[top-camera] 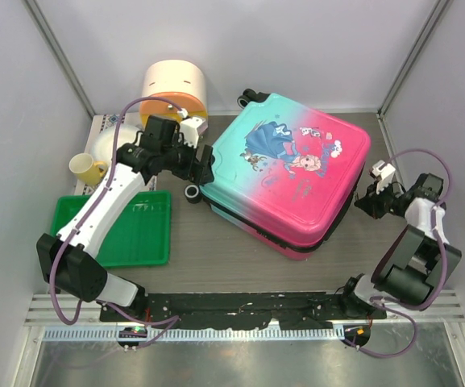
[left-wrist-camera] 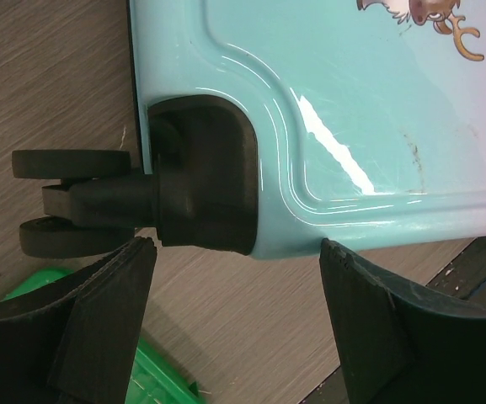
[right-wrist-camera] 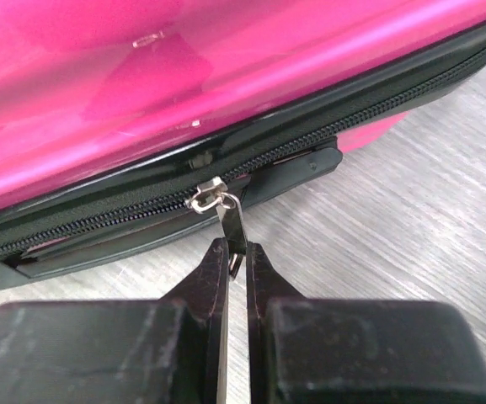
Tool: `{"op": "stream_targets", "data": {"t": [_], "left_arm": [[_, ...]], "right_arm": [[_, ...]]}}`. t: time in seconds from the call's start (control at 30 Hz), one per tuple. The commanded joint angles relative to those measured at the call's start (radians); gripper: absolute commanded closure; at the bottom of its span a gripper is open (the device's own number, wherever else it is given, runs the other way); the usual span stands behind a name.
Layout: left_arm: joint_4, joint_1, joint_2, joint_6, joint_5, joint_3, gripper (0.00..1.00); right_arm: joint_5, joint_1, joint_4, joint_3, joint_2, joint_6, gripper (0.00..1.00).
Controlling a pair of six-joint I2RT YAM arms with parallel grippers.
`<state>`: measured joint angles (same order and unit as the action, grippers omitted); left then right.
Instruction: Open, take out, and arrange the luggage
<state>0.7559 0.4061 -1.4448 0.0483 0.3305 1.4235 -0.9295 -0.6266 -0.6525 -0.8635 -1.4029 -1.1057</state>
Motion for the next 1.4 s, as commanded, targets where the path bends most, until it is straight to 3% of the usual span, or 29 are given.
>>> {"op": "stream_targets", "data": {"t": [0.0, 0.1, 0.23, 0.43, 0.67, 0.8, 0.97, 1.2, 1.37], "left_arm": [[0.01, -0.006, 0.004, -0.008, -0.09, -0.037, 0.18], [0.0, -0.016, 0.003, 0.001, -0.096, -0.051, 0.17], [0.003, -0.027, -0.019, 0.005, -0.096, -0.049, 0.18], [-0.026, -0.055, -0.051, 0.024, -0.076, -0.067, 0.2], [-0.069, -0.099, -0.161, -0.013, -0.044, -0.018, 0.28], [-0.075, -0.151, -0.255, -0.045, -0.039, 0.092, 0.3], [-0.04, -0.176, -0.298, -0.114, 0.066, 0.219, 0.35], [-0.018, -0.164, -0.151, -0.078, 0.059, 0.16, 0.32], [-0.084, -0.165, -0.043, 0.007, 0.059, -0.026, 0.18]], "right_arm": [[0.119, -0.018, 0.466, 0.108, 0.143, 0.219, 0.99], [0.185, -0.001, 0.614, 0.182, 0.185, 0.294, 0.99], [0.25, 0.024, 0.727, 0.163, 0.121, 0.398, 0.99], [0.17, 0.025, 0.76, 0.055, -0.016, 0.501, 0.99], [0.089, 0.083, 0.668, 0.07, 0.008, 0.466, 0.99], [0.074, 0.116, 0.605, 0.121, 0.083, 0.434, 0.99], [0.055, 0.13, 0.513, 0.156, 0.169, 0.422, 0.99], [-0.005, 0.137, 0.422, 0.221, 0.281, 0.368, 0.99], [-0.023, 0.142, 0.317, 0.221, 0.321, 0.293, 0.99]]}}
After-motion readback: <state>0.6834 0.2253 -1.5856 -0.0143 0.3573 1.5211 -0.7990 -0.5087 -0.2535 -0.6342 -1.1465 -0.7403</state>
